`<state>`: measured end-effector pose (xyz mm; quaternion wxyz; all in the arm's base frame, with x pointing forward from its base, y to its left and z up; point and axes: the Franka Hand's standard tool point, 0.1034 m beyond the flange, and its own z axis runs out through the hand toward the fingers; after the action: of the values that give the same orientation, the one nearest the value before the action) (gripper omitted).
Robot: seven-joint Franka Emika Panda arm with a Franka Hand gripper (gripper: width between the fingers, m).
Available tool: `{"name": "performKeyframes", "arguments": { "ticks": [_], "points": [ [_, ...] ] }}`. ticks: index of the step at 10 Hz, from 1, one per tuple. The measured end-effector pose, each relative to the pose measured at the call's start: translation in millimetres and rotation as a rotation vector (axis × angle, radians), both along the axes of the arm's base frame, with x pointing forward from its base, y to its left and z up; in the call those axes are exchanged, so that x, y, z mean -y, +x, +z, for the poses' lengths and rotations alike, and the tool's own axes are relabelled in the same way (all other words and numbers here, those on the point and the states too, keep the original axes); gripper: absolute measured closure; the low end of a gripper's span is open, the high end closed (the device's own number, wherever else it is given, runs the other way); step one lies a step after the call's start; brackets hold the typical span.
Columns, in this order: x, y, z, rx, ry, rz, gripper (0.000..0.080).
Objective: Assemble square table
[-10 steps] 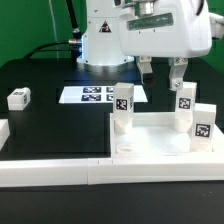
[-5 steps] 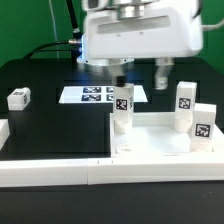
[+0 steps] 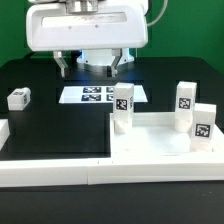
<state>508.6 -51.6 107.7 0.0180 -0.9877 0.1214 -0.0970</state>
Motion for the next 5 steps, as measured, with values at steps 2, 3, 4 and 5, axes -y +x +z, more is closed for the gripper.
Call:
{"name": "performKeyframes", "arguments": {
  "ticks": [2,3,4,5],
  "points": [
    [-1.6,-1.5,-1.2,-0.019,0.014,-0.011,0.0150],
    [0.6,-1.7,-2.1,-0.015,0.007,-0.005,0.0150],
    [7.1,-6.3,-7.5,-0.027,-0.001,0.004,0.0150],
    [13.0,-25.8,-15.4,-0.113,0.041,0.032,0.0150]
  ]
}}
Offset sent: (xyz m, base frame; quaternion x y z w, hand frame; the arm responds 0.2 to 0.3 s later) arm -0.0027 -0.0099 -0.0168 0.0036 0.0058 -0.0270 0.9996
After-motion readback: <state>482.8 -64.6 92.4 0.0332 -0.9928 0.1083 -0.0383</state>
